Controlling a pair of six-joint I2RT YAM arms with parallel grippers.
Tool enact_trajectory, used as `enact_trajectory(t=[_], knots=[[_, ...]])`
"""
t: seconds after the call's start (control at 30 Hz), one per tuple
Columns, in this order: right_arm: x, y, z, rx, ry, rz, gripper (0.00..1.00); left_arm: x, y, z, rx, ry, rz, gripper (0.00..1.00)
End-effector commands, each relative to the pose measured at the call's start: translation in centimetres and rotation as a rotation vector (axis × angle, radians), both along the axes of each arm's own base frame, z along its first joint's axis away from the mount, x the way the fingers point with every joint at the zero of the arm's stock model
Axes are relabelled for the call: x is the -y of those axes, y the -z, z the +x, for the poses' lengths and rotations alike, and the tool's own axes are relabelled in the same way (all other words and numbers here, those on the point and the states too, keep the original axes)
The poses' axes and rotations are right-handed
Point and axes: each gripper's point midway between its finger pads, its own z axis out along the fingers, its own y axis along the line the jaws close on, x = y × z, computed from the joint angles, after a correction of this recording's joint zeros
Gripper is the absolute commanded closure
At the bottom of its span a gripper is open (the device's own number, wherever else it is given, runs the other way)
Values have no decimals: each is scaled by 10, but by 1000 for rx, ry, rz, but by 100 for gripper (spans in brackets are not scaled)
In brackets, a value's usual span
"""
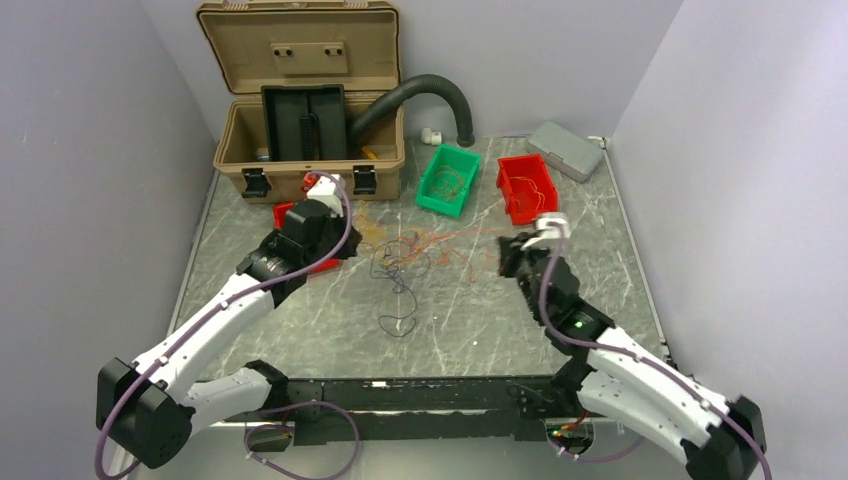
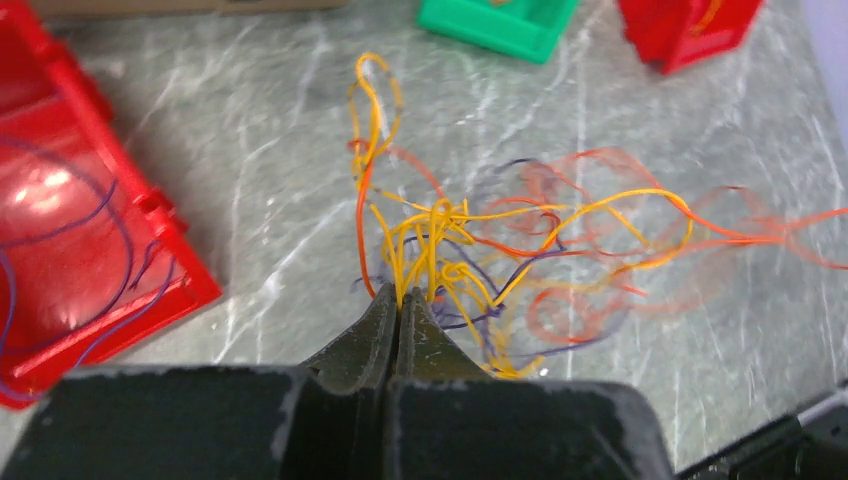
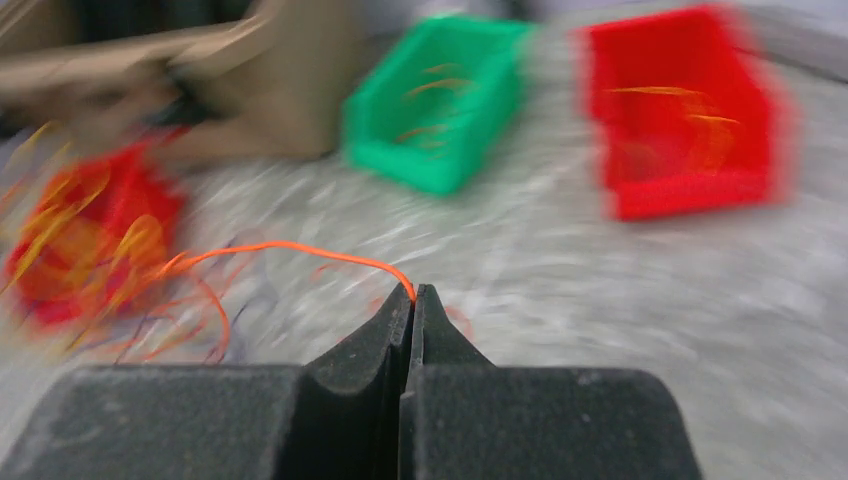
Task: Untangle the cables
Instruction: Untie the cable, then place the cable in the bin.
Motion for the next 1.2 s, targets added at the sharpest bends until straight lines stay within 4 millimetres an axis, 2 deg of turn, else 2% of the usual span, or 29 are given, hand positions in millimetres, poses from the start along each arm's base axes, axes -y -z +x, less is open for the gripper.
enact_trajectory(t=[0.0, 0.07, 0.13, 0.2, 0.27, 0.33, 0.47, 0.57, 0.63, 0.7, 0.87, 1.03, 1.17], knots=[[156, -26, -6, -54, 758, 32, 100, -39, 35, 6, -117, -195, -18, 100], [193, -56, -20, -20, 906, 65, 100, -50, 54, 5, -176, -245, -38, 100], [215, -86, -34, 31, 982, 92, 100, -60, 70, 3, -224, -296, -45, 100], [225, -111, -45, 79, 1001, 130, 100, -70, 80, 1, -258, -341, -35, 100], [221, -129, -48, 113, 939, 144, 100, -70, 81, 0, -265, -334, -34, 100], [200, -139, -37, 127, 807, 118, 100, -52, 65, 2, -197, -218, -85, 100], [161, -128, -14, 8, 640, 43, 100, -29, 41, -1, -111, -87, -158, 100], [126, -123, 3, -35, 491, 8, 100, -5, 32, -6, -91, 62, -175, 100], [111, -131, 12, -37, 430, 6, 100, 10, 34, -12, -106, 140, -163, 100], [99, -147, 19, -13, 382, 10, 100, 18, 42, -15, -126, 159, -122, 100], [70, -208, 36, 79, 257, 6, 100, 34, 63, -27, -170, 206, -81, 100], [27, -242, 70, 121, 135, 16, 100, 41, 75, -34, -182, 256, -52, 100], [-7, -254, 110, 183, 81, 47, 100, 41, 80, -31, -143, 260, 0, 100]])
